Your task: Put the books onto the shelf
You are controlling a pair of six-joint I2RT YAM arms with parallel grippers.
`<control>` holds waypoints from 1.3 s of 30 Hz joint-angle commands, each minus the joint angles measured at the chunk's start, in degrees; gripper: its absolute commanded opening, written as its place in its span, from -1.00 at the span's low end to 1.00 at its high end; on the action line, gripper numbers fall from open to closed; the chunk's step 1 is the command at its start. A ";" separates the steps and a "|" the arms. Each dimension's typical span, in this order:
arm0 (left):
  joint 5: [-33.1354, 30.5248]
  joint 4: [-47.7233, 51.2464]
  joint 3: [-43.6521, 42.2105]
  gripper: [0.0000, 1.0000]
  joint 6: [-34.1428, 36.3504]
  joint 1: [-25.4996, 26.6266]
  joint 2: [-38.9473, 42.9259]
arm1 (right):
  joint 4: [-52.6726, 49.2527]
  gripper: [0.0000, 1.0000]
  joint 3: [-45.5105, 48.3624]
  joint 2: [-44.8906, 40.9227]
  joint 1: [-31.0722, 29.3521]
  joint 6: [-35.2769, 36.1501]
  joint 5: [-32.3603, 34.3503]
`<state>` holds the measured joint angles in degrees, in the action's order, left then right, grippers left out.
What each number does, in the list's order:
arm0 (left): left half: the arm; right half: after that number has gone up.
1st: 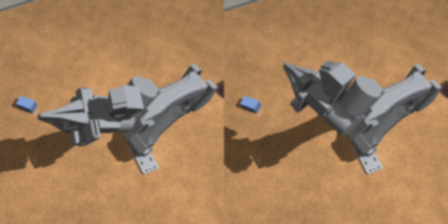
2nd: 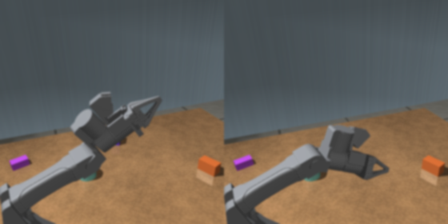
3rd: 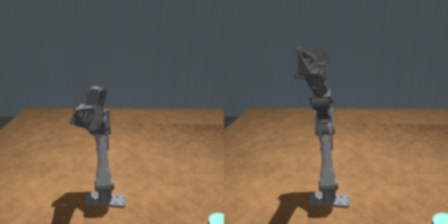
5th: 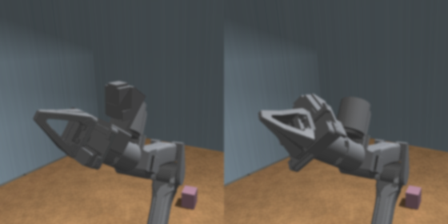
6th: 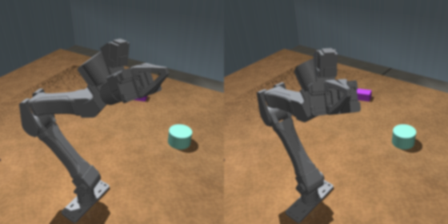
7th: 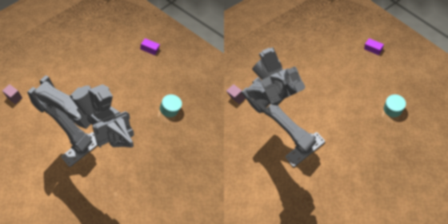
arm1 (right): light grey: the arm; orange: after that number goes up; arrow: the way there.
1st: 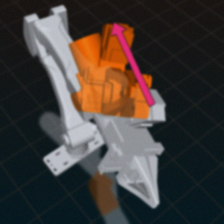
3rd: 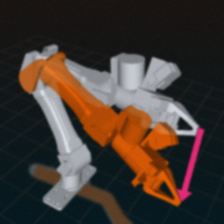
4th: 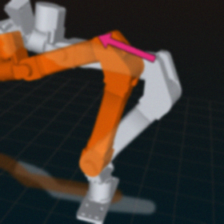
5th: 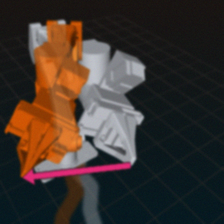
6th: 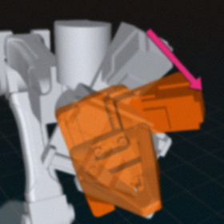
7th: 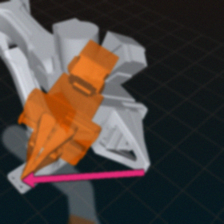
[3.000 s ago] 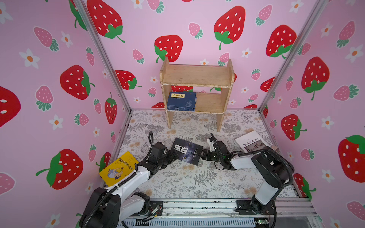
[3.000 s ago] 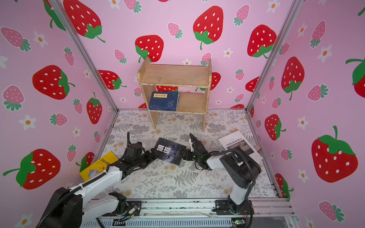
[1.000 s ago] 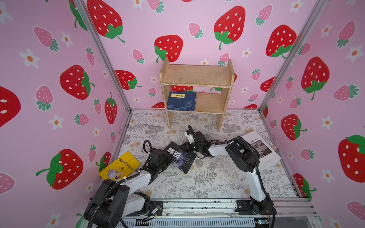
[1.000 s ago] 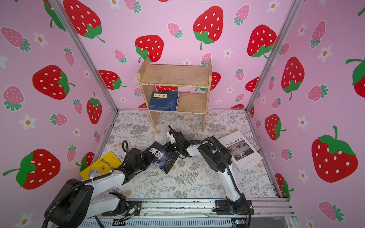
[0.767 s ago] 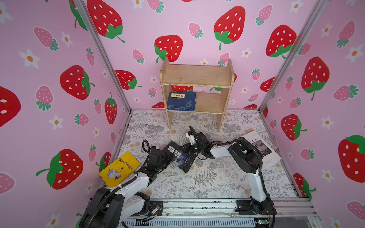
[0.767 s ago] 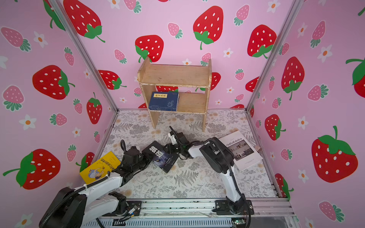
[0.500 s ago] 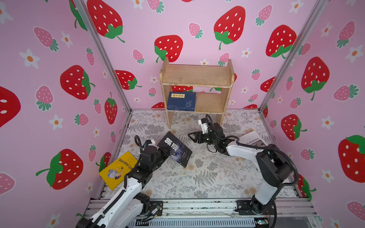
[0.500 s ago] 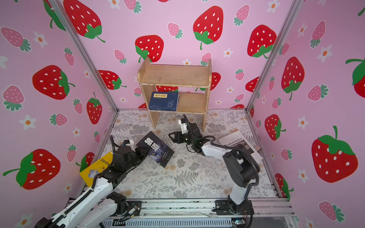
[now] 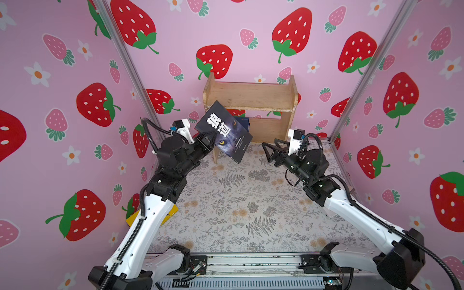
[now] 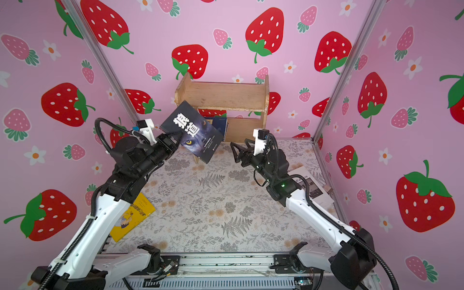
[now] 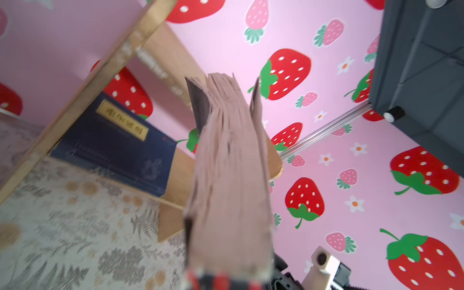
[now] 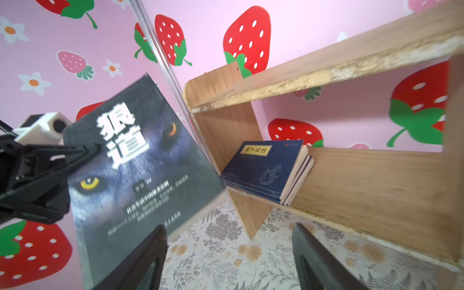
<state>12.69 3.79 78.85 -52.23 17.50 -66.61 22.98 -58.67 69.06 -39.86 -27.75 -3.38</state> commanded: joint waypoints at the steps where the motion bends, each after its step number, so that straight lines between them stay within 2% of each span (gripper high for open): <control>1: 1.07 -9.71 9.32 -1.00 1.05 -0.30 -4.04 | -0.59 0.62 1.01 -2.08 0.13 2.70 5.03; 7: -3.28 -19.28 16.60 -1.00 -3.37 -1.01 -12.95 | 0.96 0.62 1.46 -1.62 0.13 2.70 5.34; 12: -3.32 -22.88 25.33 -1.00 -8.97 -3.83 -22.93 | 3.04 0.62 1.11 -0.85 0.13 2.37 4.54; 16: -4.51 -26.08 29.37 -1.00 -13.34 -4.05 -29.40 | 4.92 0.60 1.36 -0.30 0.12 2.09 4.96; 22: -7.10 -23.14 37.32 -1.00 -14.61 -3.71 -36.95 | 6.37 0.59 1.47 0.64 0.04 1.47 4.92; 31: -9.01 -21.17 38.23 -1.00 -16.39 -2.50 -40.58 | 7.15 0.59 1.10 2.55 0.04 2.31 6.45; 34: -10.19 -17.86 37.94 -0.91 -15.21 -1.92 -39.81 | 13.53 0.64 1.60 4.17 0.04 4.81 6.54; 36: -10.27 -17.56 37.01 -0.71 -15.12 -1.87 -39.24 | 20.30 0.66 1.99 6.41 0.04 5.98 6.99; 39: -9.67 -14.01 38.40 -0.48 -14.00 -1.80 -39.09 | 24.88 0.66 -1.83 10.63 0.02 6.72 7.47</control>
<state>3.42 -11.44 113.71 -67.81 15.27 -107.63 38.48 -57.74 76.79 -39.86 -23.59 2.76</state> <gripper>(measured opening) 0.236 0.830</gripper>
